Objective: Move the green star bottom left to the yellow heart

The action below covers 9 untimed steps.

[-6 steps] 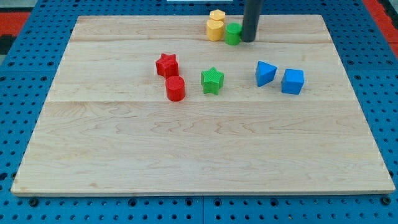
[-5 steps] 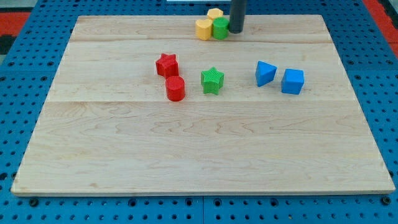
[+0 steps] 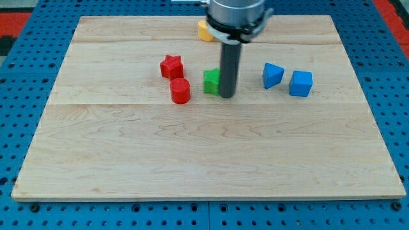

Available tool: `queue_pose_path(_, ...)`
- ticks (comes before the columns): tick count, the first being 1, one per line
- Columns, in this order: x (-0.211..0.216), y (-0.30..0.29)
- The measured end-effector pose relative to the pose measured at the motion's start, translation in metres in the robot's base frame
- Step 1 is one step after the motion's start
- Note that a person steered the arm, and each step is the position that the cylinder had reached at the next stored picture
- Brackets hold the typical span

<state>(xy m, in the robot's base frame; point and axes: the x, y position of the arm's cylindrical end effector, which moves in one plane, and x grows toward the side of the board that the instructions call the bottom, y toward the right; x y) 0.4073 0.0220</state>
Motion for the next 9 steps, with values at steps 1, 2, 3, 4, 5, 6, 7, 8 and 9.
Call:
queue_pose_path(1,-0.027,-0.016)
queue_pose_path(2,-0.039,-0.016)
queue_pose_path(3,-0.009,-0.035)
queue_pose_path(4,0.0,-0.075)
queue_pose_path(5,-0.022,-0.071)
queue_pose_path(6,-0.025,-0.033)
queue_pose_path(7,-0.034,-0.024)
queue_pose_path(8,-0.068,-0.024)
queue_pose_path(9,-0.089,-0.028)
